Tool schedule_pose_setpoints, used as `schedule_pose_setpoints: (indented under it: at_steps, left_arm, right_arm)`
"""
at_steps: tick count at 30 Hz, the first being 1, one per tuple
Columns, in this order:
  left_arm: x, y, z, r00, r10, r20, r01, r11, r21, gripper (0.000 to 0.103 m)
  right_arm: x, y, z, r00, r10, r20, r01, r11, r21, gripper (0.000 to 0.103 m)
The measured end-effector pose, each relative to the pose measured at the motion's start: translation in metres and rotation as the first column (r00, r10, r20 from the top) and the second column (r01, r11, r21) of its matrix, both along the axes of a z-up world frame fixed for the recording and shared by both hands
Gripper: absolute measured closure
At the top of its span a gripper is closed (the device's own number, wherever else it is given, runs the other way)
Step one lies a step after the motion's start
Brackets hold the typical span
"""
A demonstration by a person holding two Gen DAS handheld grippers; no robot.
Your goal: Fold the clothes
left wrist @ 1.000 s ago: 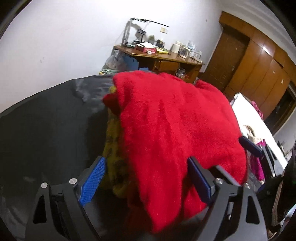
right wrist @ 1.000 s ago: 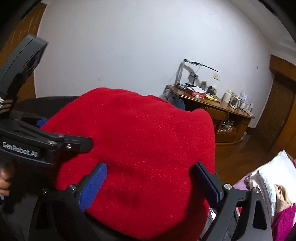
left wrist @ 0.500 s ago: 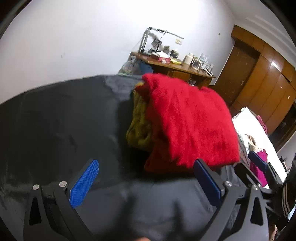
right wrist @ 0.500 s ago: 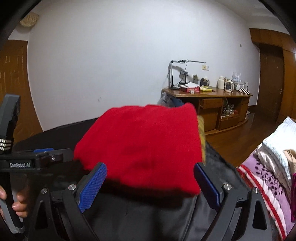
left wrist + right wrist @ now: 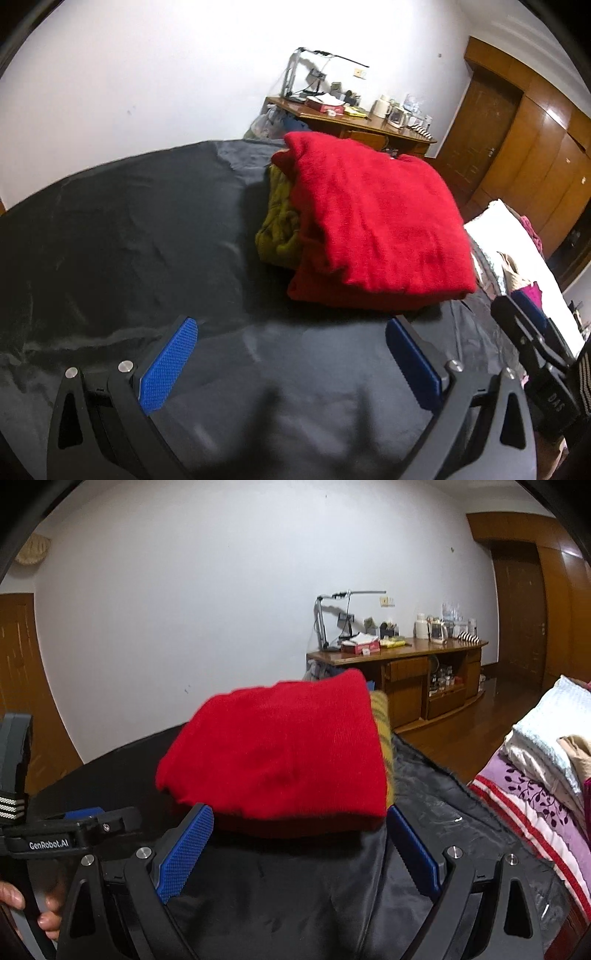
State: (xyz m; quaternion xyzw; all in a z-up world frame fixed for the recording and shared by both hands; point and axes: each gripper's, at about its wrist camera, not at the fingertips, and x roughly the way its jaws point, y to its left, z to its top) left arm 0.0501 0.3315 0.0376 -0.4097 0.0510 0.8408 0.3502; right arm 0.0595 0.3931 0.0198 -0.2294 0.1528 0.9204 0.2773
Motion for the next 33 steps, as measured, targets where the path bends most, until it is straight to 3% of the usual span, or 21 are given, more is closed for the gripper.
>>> schedule_pose_setpoints:
  at_steps: [8,19,33]
  left_arm:
    - [0.03,0.006,0.026,0.992,-0.046,-0.12,0.046,0.999,-0.001,0.001]
    - [0.035,0.008,0.027,0.976,0.011,-0.217,-0.018,0.999,-0.03,0.001]
    - [0.042,0.014,0.027,0.969,0.008,-0.248,-0.024,0.998,-0.061,0.001]
  right_arm:
    - [0.01,-0.005,0.019,0.998,-0.04,-0.049,0.043,0.997,0.059,0.006]
    - [0.007,-0.003,0.012,0.997,-0.063,-0.036,0.064,0.998,0.03,0.006]
    - [0.011,-0.002,0.013,0.991,-0.132,-0.008,0.132,0.988,0.081,0.006]
